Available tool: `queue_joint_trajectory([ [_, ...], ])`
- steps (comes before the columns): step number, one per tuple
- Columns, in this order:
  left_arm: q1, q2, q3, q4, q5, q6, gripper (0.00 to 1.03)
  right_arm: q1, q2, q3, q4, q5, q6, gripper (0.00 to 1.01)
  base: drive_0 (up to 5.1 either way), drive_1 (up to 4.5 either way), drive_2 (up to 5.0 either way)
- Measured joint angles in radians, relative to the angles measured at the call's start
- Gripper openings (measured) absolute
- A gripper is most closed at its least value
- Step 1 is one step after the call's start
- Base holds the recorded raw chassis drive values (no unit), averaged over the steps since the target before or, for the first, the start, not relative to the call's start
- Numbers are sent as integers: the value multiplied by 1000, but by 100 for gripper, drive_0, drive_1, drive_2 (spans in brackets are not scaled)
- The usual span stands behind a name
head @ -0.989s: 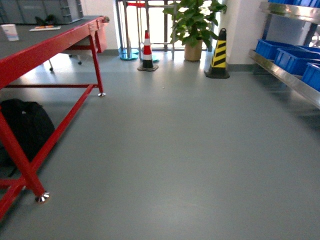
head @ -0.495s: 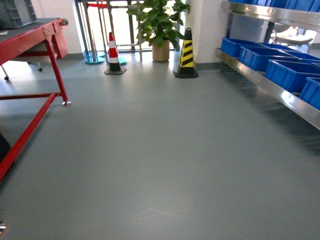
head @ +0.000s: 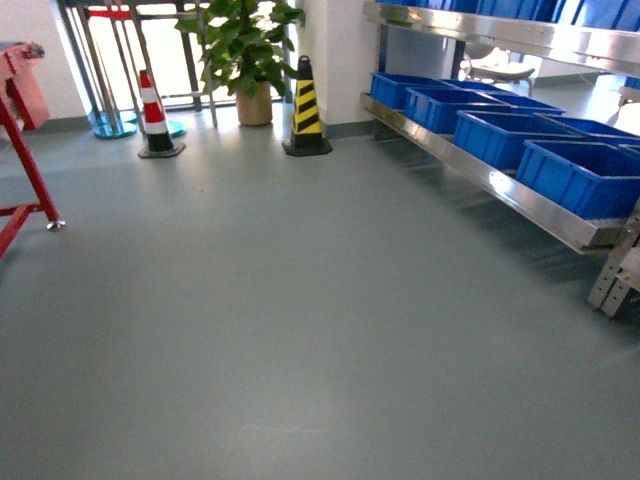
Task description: Sort blue parts and orange caps into right shelf containers
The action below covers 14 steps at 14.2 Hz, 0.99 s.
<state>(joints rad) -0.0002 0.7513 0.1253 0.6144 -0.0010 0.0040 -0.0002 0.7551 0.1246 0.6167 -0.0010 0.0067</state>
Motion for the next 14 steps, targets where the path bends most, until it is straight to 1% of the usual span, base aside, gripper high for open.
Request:
queue_joint_trajectory([
  [14, 0, 0, 0, 0, 0, 0, 45, 0, 0, 0, 0, 0, 0, 43, -159, -159, -159],
])
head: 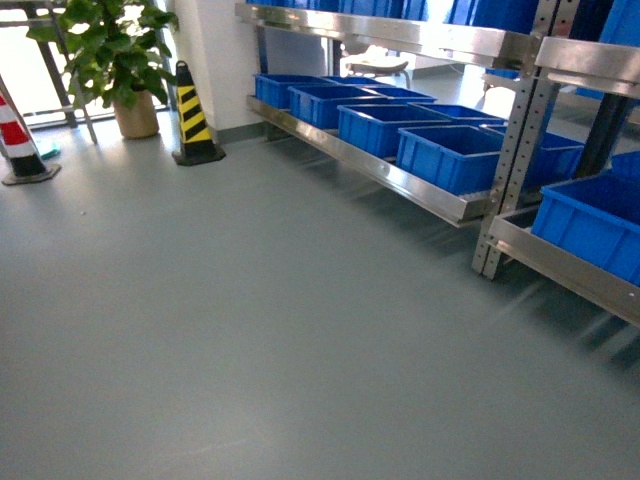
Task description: Sort blue parts and orange caps into right shelf containers
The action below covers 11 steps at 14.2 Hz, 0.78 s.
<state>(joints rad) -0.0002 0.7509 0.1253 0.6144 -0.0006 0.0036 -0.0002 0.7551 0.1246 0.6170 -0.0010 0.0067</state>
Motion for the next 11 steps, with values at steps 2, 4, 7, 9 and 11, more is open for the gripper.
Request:
queue_joint_trajectory([
  [2, 0, 0, 0, 0, 0, 0, 45, 0, 0, 0, 0, 0, 0, 43, -159, -159, -159],
  [4, 0, 0, 0, 0, 0, 0, 45, 0, 0, 0, 0, 0, 0, 43, -159, -159, -159],
  [7, 0, 0, 0, 0, 0, 0, 45, 0, 0, 0, 0, 0, 0, 43, -154, -154, -154],
  [9, 0, 0, 0, 0, 0, 0, 45, 0, 0, 0, 0, 0, 0, 43, -161, -161, -161],
  [11, 0, 0, 0, 0, 0, 0, 45, 0, 0, 0, 0, 0, 0, 43, -161, -161, -161],
])
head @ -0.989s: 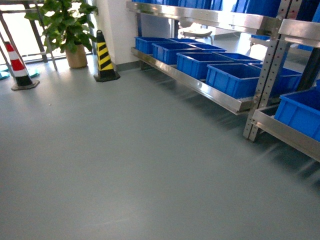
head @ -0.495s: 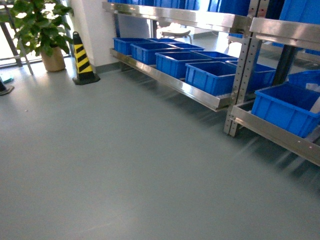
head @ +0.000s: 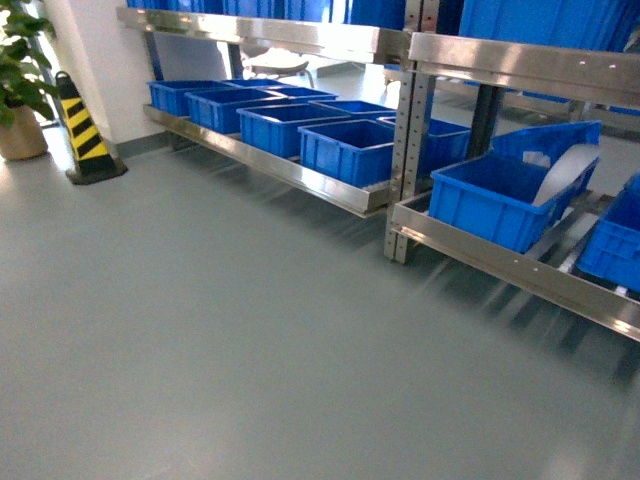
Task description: Sort blue parts and orange caps into right shelf containers
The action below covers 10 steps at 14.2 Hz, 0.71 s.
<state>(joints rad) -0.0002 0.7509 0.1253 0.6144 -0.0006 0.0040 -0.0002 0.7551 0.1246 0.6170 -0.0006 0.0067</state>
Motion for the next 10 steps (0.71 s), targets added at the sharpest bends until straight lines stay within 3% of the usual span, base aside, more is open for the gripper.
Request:
queue_joint_trajectory([
  [10, 0, 0, 0, 0, 0, 0, 45, 0, 0, 0, 0, 0, 0, 43, -172, -172, -172],
])
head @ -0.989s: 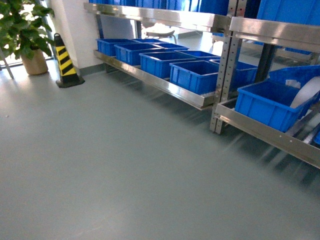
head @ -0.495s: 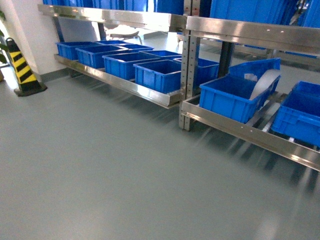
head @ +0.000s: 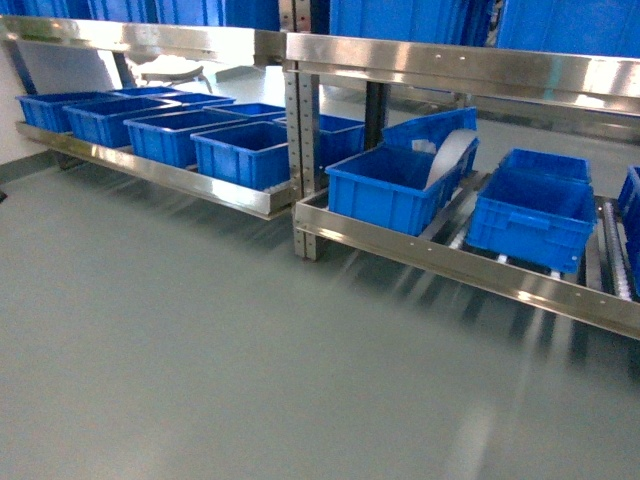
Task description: Sort blue parts and orange caps into right shelf containers
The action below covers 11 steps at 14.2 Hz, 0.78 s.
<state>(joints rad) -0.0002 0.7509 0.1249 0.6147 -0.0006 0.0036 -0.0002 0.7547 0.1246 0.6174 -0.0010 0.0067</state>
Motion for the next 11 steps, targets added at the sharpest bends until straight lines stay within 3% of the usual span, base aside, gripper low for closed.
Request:
queue_joint_trajectory([
  [11, 0, 0, 0, 0, 0, 0, 45, 0, 0, 0, 0, 0, 0, 43, -177, -177, -177],
])
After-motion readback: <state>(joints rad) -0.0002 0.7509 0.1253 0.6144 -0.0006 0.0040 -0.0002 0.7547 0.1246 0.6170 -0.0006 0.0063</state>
